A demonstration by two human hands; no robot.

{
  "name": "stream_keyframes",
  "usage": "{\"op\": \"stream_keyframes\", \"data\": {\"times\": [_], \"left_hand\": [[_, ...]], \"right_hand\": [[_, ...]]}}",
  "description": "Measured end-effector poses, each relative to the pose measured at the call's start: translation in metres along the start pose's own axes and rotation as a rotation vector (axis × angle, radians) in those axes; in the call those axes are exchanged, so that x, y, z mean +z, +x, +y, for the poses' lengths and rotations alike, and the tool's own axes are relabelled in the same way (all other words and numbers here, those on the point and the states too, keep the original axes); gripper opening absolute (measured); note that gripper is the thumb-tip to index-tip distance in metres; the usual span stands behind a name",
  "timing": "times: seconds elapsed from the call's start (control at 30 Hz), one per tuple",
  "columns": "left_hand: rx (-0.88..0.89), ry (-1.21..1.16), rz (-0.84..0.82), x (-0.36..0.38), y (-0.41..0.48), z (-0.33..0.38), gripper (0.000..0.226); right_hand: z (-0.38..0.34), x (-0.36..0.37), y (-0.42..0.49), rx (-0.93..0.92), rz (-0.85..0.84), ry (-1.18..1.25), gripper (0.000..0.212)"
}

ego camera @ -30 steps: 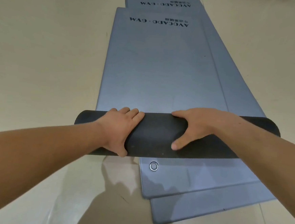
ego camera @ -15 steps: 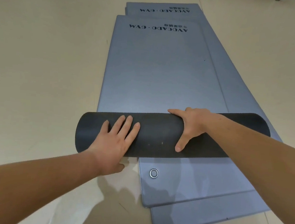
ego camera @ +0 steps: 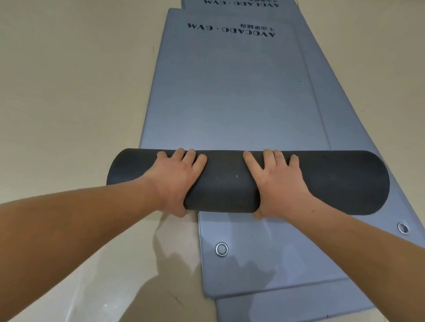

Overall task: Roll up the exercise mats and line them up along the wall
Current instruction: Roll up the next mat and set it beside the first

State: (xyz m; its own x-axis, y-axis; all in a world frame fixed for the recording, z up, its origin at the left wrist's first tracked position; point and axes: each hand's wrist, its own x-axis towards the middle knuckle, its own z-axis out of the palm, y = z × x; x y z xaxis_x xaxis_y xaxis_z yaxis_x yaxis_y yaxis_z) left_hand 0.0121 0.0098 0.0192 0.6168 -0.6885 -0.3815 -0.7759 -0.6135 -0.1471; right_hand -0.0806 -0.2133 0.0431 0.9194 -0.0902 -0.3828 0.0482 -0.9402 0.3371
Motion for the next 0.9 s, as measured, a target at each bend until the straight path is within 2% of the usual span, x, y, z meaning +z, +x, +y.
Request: {"op": "stream_keyframes", "data": {"times": [0.13, 0.27, 0.47, 0.53, 0.6, 0.7, 0.8, 0.83, 0.9], "left_hand": [[0.027, -0.060, -0.032, -0.021, -0.007, -0.001, 0.108], [0.073, -0.092, -0.136, -0.041, -0.027, 0.012, 0.092], [0.161, -0.320, -0.446, -0.062, -0.035, 0.023, 0.086], [0.166, -0.416, -0.545, -0.062, -0.027, 0.018, 0.089], [0.125, -0.512, -0.587, -0.061, -0.020, 0.007, 0.090], [0.048, -0.584, -0.506, -0.062, -0.019, -0.013, 0.104], [-0.020, -0.384, -0.243, -0.063, -0.032, -0.019, 0.125], [-0.022, -0.290, -0.140, -0.064, -0.039, -0.018, 0.120], [-0.006, -0.171, 0.047, -0.060, -0.052, -0.013, 0.097]], "right_hand": [[0.013, -0.009, -0.003, -0.039, 0.016, 0.076, 0.123], [0.021, -0.015, -0.026, -0.105, -0.065, 0.119, 0.115], [0.039, -0.032, -0.049, -0.178, -0.464, 0.321, 0.123], [0.036, -0.035, -0.050, -0.151, -0.505, 0.331, 0.138], [0.026, -0.040, -0.052, -0.129, -0.423, 0.226, 0.148], [0.002, -0.042, -0.057, -0.107, -0.305, 0.110, 0.156], [-0.012, -0.035, -0.051, -0.082, -0.276, 0.004, 0.163], [-0.009, -0.037, -0.045, -0.086, -0.283, 0.016, 0.163], [0.003, -0.047, -0.030, -0.093, -0.340, 0.104, 0.160]]}}
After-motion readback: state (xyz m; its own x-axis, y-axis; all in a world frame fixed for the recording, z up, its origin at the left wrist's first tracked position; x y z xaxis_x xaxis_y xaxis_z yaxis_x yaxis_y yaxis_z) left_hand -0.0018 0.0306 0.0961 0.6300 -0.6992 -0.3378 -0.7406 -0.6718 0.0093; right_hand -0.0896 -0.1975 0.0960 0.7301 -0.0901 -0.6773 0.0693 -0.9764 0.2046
